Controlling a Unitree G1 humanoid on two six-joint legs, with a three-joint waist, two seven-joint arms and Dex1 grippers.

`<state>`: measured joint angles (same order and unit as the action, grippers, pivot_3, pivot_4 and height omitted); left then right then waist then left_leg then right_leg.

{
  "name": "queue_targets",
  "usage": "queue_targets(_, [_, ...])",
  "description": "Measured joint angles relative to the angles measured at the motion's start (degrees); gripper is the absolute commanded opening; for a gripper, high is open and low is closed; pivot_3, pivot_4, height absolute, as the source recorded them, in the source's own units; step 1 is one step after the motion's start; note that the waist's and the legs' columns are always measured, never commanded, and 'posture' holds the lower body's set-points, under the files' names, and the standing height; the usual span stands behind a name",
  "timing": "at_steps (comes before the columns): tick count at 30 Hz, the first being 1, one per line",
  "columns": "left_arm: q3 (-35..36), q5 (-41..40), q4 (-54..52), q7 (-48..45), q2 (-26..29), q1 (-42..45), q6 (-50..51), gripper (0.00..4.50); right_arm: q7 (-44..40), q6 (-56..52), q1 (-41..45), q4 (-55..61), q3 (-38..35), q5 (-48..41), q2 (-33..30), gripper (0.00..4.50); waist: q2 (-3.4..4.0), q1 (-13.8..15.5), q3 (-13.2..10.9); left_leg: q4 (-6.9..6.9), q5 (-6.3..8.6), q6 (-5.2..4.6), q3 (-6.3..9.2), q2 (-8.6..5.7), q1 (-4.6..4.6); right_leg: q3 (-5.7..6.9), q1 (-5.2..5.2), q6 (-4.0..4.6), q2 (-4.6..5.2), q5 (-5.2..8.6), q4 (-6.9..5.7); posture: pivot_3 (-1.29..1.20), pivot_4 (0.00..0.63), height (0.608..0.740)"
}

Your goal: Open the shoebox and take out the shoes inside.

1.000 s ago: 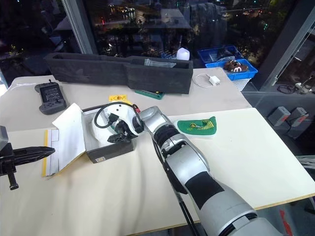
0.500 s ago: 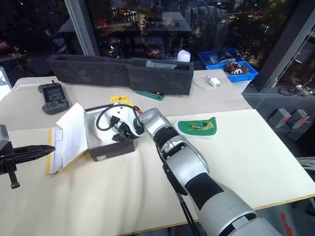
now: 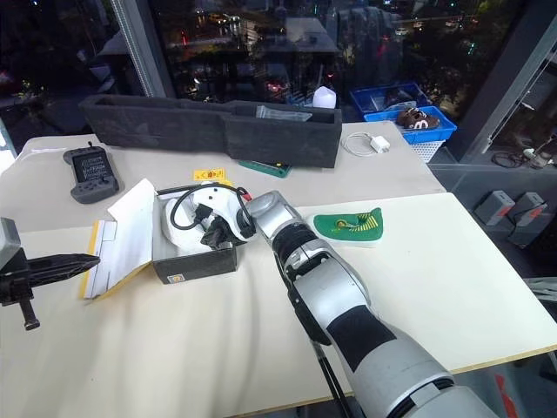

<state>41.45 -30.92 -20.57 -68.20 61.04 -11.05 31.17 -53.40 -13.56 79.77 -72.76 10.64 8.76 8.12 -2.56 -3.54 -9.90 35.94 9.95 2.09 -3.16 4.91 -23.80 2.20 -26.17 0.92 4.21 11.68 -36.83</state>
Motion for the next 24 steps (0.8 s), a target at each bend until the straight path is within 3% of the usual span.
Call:
queue_targets(6, [-0.5, 0.0, 0.0, 0.1, 0.0, 0.6, 0.0, 0.0, -2.6, -2.3, 2.8, 2.1, -2.5, -2.8, -0.9, 0.33, -0.02, -0.2, -0.1, 0.0, -0.05, -0.08, 0.04, 0.02, -0.41, 0.01, -0.32, -0.03, -0.06, -0.02, 0.04, 0.0, 0.15, 0.732])
queue_targets(14, [-3.2, -0.1, 0.3, 0.1, 0.0, 2.4, -0.1, 0.0, -9.0, -14.9, -1.0, 19.1, -2.8, -8.2, -3.7, 0.33, -0.07, 0.2, -0.1, 0.0, 0.06, 0.1, 0.08, -0.05, -0.52, 0.02, -0.25, -0.05, 0.01, 0.03, 0.12, 0.0, 0.15, 0.732])
queue_targets(19, [-4.5, 0.0, 0.5, 0.1, 0.0, 3.5, -0.1, 0.0, -8.0, -21.3, -5.1, 24.1, -2.6, -10.2, -5.0, 0.33, -0.16, 0.4, -0.1, 0.05, 0.06, 0.09, 0.07, -0.05, -0.52, 0.01, -0.27, -0.15, 0.0, 0.08, 0.08, 0.0, 0.15, 0.732])
queue_targets(24, [-5.0, 0.0, 0.7, -0.1, 0.0, 3.9, -0.2, 0.0, -2.3, -28.8, -6.7, 36.4, -9.1, -15.6, -10.7, 0.33, -0.17, 1.1, -0.1, 0.06, 0.05, 0.1, 0.09, -0.04, -0.51, 0.03, -0.26, -0.22, -0.01, 0.12, 0.07, 0.0, 0.15, 0.732])
